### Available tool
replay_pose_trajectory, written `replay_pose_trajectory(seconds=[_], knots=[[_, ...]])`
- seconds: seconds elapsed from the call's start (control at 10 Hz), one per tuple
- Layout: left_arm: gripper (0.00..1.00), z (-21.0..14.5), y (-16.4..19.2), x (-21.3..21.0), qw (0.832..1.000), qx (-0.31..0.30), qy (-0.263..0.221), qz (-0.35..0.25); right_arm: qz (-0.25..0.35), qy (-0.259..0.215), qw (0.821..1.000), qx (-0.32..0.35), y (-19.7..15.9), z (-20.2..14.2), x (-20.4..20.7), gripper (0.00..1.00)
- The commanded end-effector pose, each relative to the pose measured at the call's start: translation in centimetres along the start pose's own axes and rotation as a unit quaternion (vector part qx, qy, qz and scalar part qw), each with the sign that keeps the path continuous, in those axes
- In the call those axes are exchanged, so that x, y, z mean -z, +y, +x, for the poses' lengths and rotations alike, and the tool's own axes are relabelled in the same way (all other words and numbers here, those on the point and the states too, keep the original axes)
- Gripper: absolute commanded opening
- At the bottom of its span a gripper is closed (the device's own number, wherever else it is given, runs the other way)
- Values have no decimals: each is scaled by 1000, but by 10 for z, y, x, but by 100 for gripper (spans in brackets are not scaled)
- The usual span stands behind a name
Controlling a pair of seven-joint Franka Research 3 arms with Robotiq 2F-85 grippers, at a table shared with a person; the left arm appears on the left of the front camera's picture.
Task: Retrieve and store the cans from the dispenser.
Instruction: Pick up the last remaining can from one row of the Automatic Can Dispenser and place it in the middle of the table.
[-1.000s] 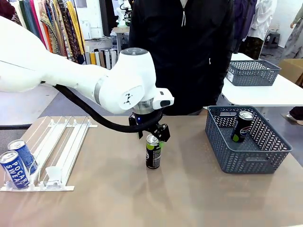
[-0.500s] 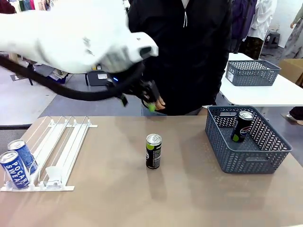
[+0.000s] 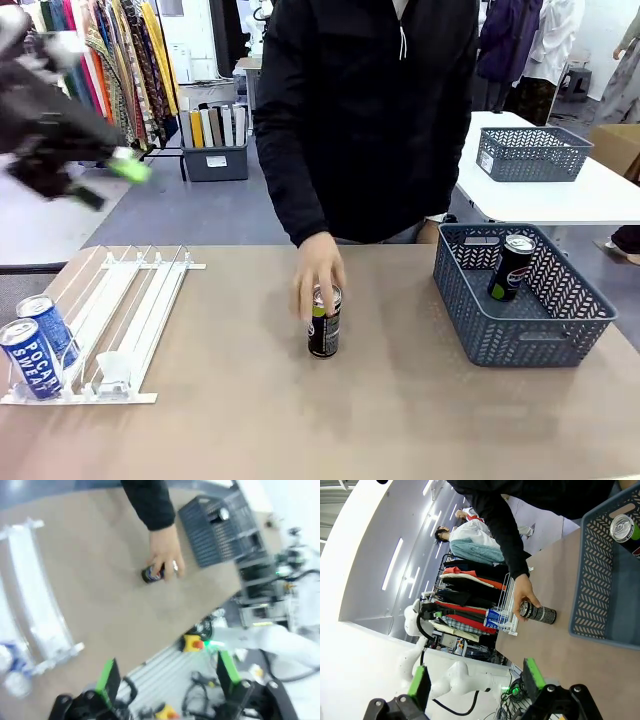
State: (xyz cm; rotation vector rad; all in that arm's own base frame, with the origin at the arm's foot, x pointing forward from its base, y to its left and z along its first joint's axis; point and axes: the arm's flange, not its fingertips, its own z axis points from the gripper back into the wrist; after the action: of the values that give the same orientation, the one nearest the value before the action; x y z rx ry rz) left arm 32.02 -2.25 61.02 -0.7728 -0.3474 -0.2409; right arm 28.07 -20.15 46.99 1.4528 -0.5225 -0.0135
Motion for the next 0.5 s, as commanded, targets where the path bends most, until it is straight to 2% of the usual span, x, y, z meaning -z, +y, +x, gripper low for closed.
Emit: replay_pose_trajectory(seconds=[0.0, 0.1, 0.2, 0.3, 0.4], knots=[[100, -34, 77, -70, 997, -53, -60, -19, 6, -2, 1000, -12, 2, 2, -1, 100], [100, -59, 108, -94, 995, -79, -55, -6, 6, -2, 1000, -12, 2, 2, -1, 100], [100, -81, 134, -108, 996, -70, -29, -57, 6, -2, 1000, -12, 2, 2, -1, 100], [100, -98, 154, -113, 991, -56, -23, -116, 6, -2, 1000, -12, 2, 2, -1, 100], [100, -106, 162, -111, 989, -38, -29, -137, 6, -2, 1000, -12, 2, 2, -1, 100]])
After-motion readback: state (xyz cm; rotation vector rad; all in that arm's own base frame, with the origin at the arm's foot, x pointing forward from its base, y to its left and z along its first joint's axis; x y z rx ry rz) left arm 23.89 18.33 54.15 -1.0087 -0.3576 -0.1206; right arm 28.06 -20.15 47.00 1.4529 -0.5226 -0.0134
